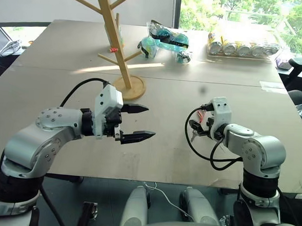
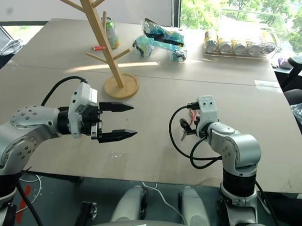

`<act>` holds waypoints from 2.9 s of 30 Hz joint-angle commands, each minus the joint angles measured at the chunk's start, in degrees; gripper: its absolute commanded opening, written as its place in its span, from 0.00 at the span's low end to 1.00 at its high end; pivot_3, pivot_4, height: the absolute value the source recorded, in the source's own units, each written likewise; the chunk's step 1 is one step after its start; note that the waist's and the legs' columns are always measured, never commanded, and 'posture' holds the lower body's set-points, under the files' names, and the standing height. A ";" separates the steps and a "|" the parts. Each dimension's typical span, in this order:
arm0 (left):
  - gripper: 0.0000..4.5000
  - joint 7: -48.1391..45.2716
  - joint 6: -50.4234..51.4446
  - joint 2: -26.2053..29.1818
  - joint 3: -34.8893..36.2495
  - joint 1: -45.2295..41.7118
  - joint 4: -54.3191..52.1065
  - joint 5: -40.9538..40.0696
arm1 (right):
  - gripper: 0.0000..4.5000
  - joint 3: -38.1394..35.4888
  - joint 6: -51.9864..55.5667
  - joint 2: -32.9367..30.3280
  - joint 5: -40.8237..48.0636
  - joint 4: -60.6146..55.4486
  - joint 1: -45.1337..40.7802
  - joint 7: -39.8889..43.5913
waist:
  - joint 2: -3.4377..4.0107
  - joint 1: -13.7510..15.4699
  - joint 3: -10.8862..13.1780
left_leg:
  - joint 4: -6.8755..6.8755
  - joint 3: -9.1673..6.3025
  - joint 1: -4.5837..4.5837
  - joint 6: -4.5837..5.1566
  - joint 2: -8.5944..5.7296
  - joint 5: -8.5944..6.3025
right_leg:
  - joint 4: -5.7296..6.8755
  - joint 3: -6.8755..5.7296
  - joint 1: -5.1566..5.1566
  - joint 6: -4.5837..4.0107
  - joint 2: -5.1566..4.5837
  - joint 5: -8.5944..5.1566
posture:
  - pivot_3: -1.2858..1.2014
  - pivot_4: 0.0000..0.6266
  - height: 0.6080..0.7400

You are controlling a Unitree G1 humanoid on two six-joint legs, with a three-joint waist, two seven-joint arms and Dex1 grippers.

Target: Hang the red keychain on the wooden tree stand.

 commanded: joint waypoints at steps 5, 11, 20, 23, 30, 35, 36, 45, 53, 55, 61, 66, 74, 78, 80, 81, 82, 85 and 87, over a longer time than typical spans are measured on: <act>1.00 0.64 -0.15 0.94 2.27 -0.40 -1.94 -0.69 | 0.72 6.32 -7.70 -3.50 -2.02 3.73 0.35 1.51 | -0.03 -0.27 -0.02 | 0.01 0.01 0.02 0.00 0.00 0.00 | 0.01 0.01 0.01 0.01 0.00 0.00 | 0.52 0.24 0.94; 1.00 1.63 1.21 1.22 3.23 -0.69 -3.09 -2.22 | 0.09 13.35 -13.28 -6.70 -3.10 5.62 1.32 4.71 | -0.04 -1.49 -0.02 | 0.01 -0.02 0.05 0.00 0.05 0.00 | 0.03 0.01 0.01 0.02 0.07 -0.01 | 0.52 0.24 0.94; 1.00 2.78 2.70 1.18 4.18 -0.60 -4.06 -4.09 | 0.01 17.30 -19.89 -9.87 -4.71 5.60 2.26 8.36 | -0.05 -1.61 -0.03 | 0.01 -0.01 0.08 0.00 0.06 0.00 | 0.04 0.04 0.01 0.03 0.09 -0.02 | 0.52 0.24 0.94; 1.00 2.50 1.95 1.51 4.70 0.95 -3.47 -3.24 | 0.01 17.00 -25.12 -12.02 -4.19 4.83 2.64 12.23 | -0.06 -1.57 -0.02 | 0.01 0.00 0.07 0.00 0.06 0.00 | 0.03 0.04 0.01 0.03 0.09 -0.02 | 0.52 0.24 0.94; 1.00 10.41 4.73 -0.91 15.84 4.57 -5.64 -8.68 | 0.01 9.99 -42.59 -16.69 0.87 1.86 1.10 24.89 | -0.09 -1.03 0.13 | 0.01 0.00 0.00 0.00 0.05 0.00 | -0.01 0.03 -0.01 0.03 0.05 -0.02 | 0.52 0.24 0.94; 1.00 26.19 10.20 -3.51 27.07 6.63 -11.15 -24.92 | 0.01 9.14 -47.56 -13.05 2.56 2.90 -4.17 25.85 | -0.14 -1.23 0.15 | 0.02 -0.02 0.01 0.00 0.06 0.00 | 0.02 0.03 0.00 0.03 0.05 -0.01 | 0.52 0.24 0.94; 1.00 28.66 10.43 -3.71 28.42 7.22 -11.66 -27.39 | 0.01 9.52 -48.47 -12.41 2.47 3.14 -4.93 25.88 | -0.14 -1.26 0.15 | 0.02 -0.03 0.02 0.00 0.06 0.00 | 0.02 0.03 0.00 0.03 0.05 0.00 | 0.52 0.24 0.94; 1.00 37.62 7.72 -1.61 44.03 19.08 -15.62 -35.57 | 0.01 16.51 -62.04 -0.53 -3.21 16.50 -16.74 25.10 | -0.15 -1.20 0.16 | 0.04 -0.03 0.07 -0.01 0.05 0.01 | 0.08 0.00 0.01 -0.16 0.03 0.10 | 0.52 0.24 0.94; 1.00 39.76 2.88 -3.28 50.02 23.05 -13.51 -34.38 | 0.01 21.58 -77.14 6.90 -13.83 36.25 -25.73 22.53 | -0.19 -0.84 0.13 | 0.03 -0.02 0.04 -0.02 0.05 0.01 | 0.03 -0.04 0.01 -0.21 0.00 0.12 | 0.52 0.24 0.94; 1.00 39.93 2.01 -3.73 49.77 23.92 -13.89 -33.51 | 0.01 21.93 -79.72 7.82 -15.72 39.73 -27.05 21.84 | -0.19 -0.89 0.14 | 0.03 0.00 0.04 -0.02 0.04 0.01 | 0.03 -0.03 0.01 -0.21 -0.02 0.12 | 0.52 0.24 0.94; 1.00 40.03 -0.46 -4.53 50.36 26.12 -13.77 -32.46 | 0.01 21.95 -85.14 10.14 -19.88 47.64 -30.53 20.00 | -0.19 -0.89 0.14 | 0.02 -0.02 0.04 -0.02 0.04 0.01 | 0.04 -0.05 0.00 -0.23 -0.02 0.13 | 0.52 0.24 0.94; 1.00 39.42 -1.53 -4.17 50.75 27.71 -13.66 -32.09 | 0.01 21.60 -87.95 12.11 -21.70 52.70 -32.85 18.93 | -0.19 -1.20 0.14 | 0.01 -0.03 0.04 -0.02 0.05 0.01 | 0.05 -0.05 0.00 -0.23 -0.02 0.13 | 0.52 0.24 0.94; 1.00 39.10 -2.34 -3.21 50.56 28.15 -13.31 -31.53 | 0.01 20.04 -89.07 13.50 -22.05 57.26 -35.26 18.40 | -0.19 -1.22 0.14 | 0.02 -0.04 0.03 -0.02 0.05 0.00 | 0.05 -0.07 0.00 -0.23 -0.02 0.13 | 0.52 0.24 0.94; 1.00 39.07 -2.45 -2.75 50.31 28.02 -13.14 -31.48 | 0.01 18.95 -88.97 13.97 -21.78 58.71 -36.24 18.02 | -0.19 -1.22 0.14 | 0.01 -0.05 0.03 -0.02 0.05 0.00 | 0.05 -0.08 0.01 -0.23 -0.02 0.13 | 0.52 0.24 0.94; 1.00 38.91 -2.50 -2.37 50.20 27.82 -12.77 -31.32 | 0.01 18.50 -89.38 14.00 -21.96 59.51 -36.83 17.65 | -0.19 -1.23 0.14 | 0.02 -0.05 0.03 -0.02 0.05 0.00 | 0.05 -0.08 0.00 -0.23 -0.02 0.13 | 0.52 0.24 0.94; 1.00 38.83 -2.55 -2.20 50.14 27.75 -12.59 -31.25 | 0.01 18.29 -89.51 14.02 -22.05 59.83 -37.05 17.52 | -0.18 -1.23 0.14 | 0.01 -0.05 0.03 -0.02 0.05 0.00 | 0.05 -0.08 0.00 -0.23 -0.02 0.13 | 0.52 0.24 0.94; 1.00 38.76 -2.58 -2.01 50.03 27.64 -12.37 -31.16 | 0.01 18.11 -89.64 14.02 -22.14 60.15 -37.25 17.41 | -0.18 -1.25 0.14 | 0.01 -0.05 0.03 -0.02 0.05 0.00 | 0.05 -0.08 0.00 -0.23 -0.02 0.13 | 0.52 0.24 0.94; 1.00 38.60 -2.60 -1.58 49.84 27.24 -11.96 -31.04 | 0.01 17.69 -89.94 14.05 -22.26 60.72 -37.69 17.14 | -0.18 -1.26 0.14 | 0.01 -0.06 0.03 -0.02 0.05 0.00 | 0.05 -0.10 0.00 -0.24 -0.02 0.13 | 0.52 0.24 0.94; 1.00 38.50 -2.64 -1.36 49.73 27.01 -11.79 -30.99 | 0.01 17.43 -90.30 14.09 -22.26 60.85 -37.85 16.84 | -0.18 -1.27 0.14 | 0.01 -0.06 0.03 -0.02 0.05 0.00 | 0.05 -0.10 0.00 -0.24 -0.02 0.13 | 0.52 0.24 0.94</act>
